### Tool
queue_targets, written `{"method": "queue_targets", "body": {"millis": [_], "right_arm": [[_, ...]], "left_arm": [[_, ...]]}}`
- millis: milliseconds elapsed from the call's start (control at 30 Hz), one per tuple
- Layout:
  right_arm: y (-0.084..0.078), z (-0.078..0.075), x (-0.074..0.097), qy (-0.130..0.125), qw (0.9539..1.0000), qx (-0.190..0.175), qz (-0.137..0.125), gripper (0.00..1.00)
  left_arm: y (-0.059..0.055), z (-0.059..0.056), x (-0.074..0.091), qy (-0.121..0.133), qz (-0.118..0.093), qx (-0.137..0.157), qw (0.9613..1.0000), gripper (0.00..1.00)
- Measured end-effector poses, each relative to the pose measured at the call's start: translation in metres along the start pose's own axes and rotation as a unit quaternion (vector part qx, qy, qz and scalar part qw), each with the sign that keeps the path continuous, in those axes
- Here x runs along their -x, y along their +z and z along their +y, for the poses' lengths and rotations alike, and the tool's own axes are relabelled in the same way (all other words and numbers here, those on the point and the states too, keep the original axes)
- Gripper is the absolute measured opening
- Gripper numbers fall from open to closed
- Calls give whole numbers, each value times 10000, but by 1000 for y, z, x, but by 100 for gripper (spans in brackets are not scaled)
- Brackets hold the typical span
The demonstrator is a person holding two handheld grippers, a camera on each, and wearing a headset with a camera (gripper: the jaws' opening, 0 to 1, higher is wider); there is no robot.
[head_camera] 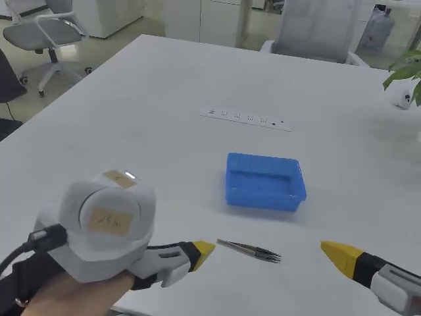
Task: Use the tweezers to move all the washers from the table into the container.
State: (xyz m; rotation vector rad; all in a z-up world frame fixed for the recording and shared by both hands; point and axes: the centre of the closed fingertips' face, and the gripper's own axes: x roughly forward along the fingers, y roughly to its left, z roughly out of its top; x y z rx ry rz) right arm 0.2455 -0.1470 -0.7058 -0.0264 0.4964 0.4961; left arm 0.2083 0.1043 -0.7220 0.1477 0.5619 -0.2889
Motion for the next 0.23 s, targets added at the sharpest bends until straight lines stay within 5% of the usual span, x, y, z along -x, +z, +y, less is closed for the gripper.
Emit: {"method": "queue_targets", "body": {"millis": [233], "right_arm": [[3,0,-3,-38,10000,64,-45,99]], "left_arm": [[-2,3,2,59,-3,91,9999,99]]}}
